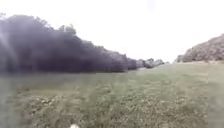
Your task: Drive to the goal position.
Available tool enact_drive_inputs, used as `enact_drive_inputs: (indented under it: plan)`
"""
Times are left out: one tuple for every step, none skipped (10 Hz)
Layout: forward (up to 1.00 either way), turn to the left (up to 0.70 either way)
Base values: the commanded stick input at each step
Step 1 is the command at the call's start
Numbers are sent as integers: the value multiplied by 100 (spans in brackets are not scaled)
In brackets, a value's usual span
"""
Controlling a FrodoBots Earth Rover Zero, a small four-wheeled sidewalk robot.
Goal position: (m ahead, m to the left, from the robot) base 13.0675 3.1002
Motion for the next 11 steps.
enact_drive_inputs:
  plan:
    - [85,0]
    - [85,0]
    - [85,0]
    - [85,0]
    - [85,0]
    - [85,0]
    - [85,0]
    - [85,0]
    - [85,0]
    - [85,-1]
    - [85,-22]
